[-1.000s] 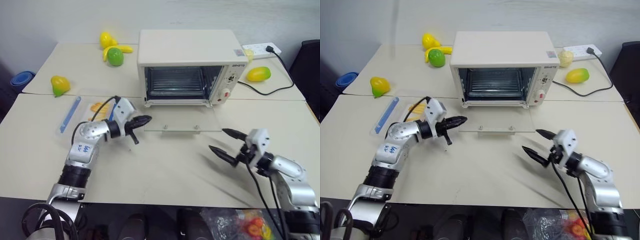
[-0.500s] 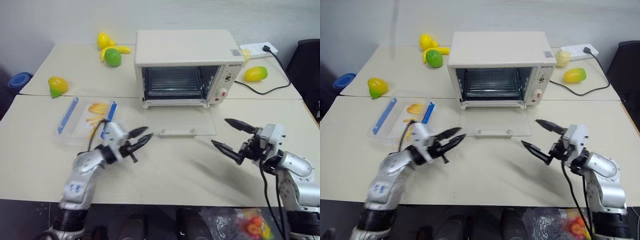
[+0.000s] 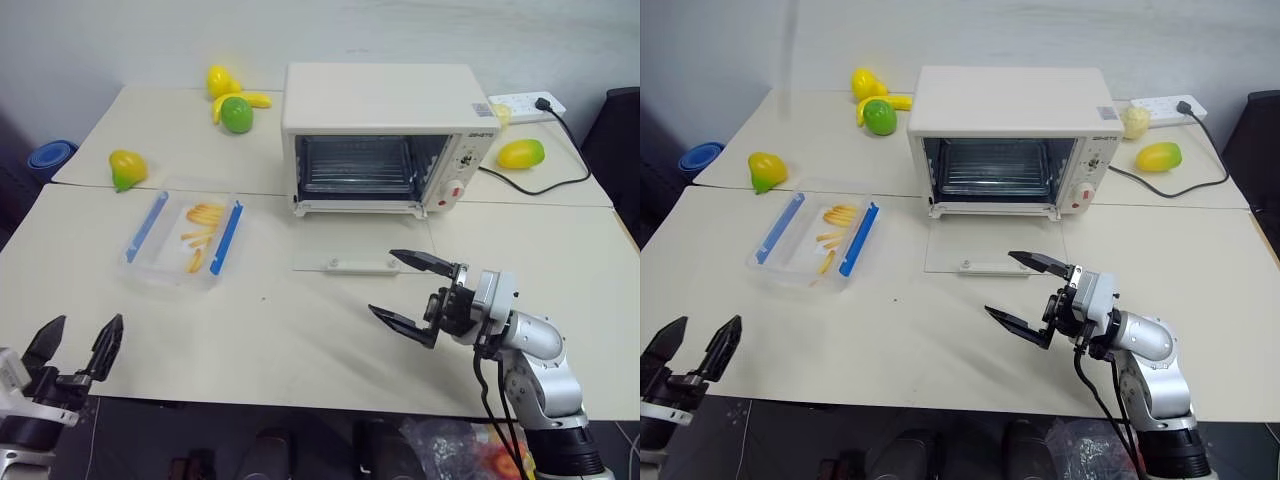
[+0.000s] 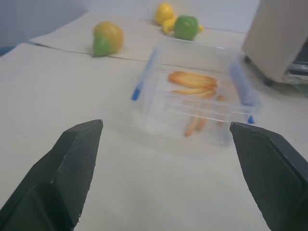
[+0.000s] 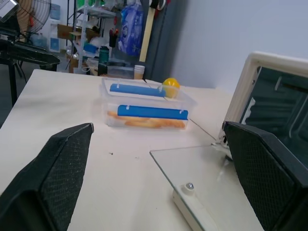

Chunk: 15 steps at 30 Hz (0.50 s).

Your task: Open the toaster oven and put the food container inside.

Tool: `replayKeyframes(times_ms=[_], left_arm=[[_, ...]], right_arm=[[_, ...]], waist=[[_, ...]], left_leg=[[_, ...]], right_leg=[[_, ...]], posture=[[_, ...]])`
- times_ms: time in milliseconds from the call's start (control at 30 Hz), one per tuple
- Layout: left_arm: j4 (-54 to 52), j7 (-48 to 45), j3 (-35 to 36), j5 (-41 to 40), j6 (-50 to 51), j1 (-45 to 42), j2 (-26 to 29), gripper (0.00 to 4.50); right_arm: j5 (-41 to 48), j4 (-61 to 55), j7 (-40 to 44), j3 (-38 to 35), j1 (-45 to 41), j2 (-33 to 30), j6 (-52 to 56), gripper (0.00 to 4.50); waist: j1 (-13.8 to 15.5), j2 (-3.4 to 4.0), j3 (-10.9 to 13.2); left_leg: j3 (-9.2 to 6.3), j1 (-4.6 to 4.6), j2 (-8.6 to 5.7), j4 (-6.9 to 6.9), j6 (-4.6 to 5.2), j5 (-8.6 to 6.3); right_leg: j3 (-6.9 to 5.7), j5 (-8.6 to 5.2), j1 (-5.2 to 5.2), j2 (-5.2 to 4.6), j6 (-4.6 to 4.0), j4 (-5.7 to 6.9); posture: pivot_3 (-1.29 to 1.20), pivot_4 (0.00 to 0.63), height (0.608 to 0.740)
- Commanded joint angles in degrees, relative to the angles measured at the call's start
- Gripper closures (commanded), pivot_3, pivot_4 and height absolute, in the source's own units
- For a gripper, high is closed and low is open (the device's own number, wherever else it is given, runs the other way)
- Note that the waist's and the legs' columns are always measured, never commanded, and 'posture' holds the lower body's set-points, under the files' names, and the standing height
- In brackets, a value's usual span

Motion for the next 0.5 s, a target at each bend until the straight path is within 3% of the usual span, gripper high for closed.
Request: replayKeyframes(times_ms=[33, 133, 233, 333, 500], left_arm=[[-3.1, 10.9, 0.7, -12.0, 10.4, -2.9, 4.6, 0.02], [-2.6, 21.7, 0.4, -18.9, 18.3, -7.6, 10.2, 0.02], [1.4, 42.7, -1.1, -34.7, 22.7, -16.1, 13.9, 0.02], [3.5, 57.3, -4.8, -45.9, 23.0, -22.3, 17.4, 0.02], [7.3, 71.3, -12.2, -53.0, 21.3, -30.5, 19.8, 0.02]], right_arm=[[0.0, 0.3, 0.8, -0.1, -1.3, -0.8, -1.3, 0.00], [-0.7, 1.7, 1.2, -0.2, -2.3, -1.1, -2.2, 0.00], [-1.8, 3.5, 1.6, -0.3, -3.3, -1.7, -3.7, 0.00], [-2.1, 4.3, 1.8, -0.2, -3.8, -2.0, -4.3, 0.00], [-2.5, 4.6, 1.3, 0.1, -4.3, -2.0, -4.5, 0.00]], waist=[[0.0, -0.01, 0.0], [-0.1, -0.01, 0.0], [-0.5, -0.01, 0.0], [-1.0, -0.02, 0.0], [-1.1, -0.01, 0.0]], left_leg=[[-0.01, 0.08, 0.02, -0.01, 0.05, -0.06], [-0.08, 0.21, 0.05, -0.02, 0.08, -0.11], [-0.07, 0.30, 0.04, -0.04, -0.24, 0.03], [-0.08, 0.33, 0.04, -0.05, -0.30, 0.05], [-0.01, 0.35, 0.05, -0.08, -0.41, 0.09]], right_leg=[[-0.01, -0.02, 0.09, 0.01, -0.03, 0.00], [-0.04, -0.03, 0.21, 0.01, -0.06, 0.01], [-0.03, -0.04, 0.27, 0.01, -0.07, 0.03], [-0.04, -0.04, 0.26, 0.03, -0.06, 0.07], [0.00, -0.04, 0.22, 0.11, -0.06, 0.08]], posture=[[0.00, 0.150, 0.740], [0.00, 0.150, 0.740], [0.00, 0.150, 0.740], [0.00, 0.150, 0.740], [0.00, 0.150, 0.740]])
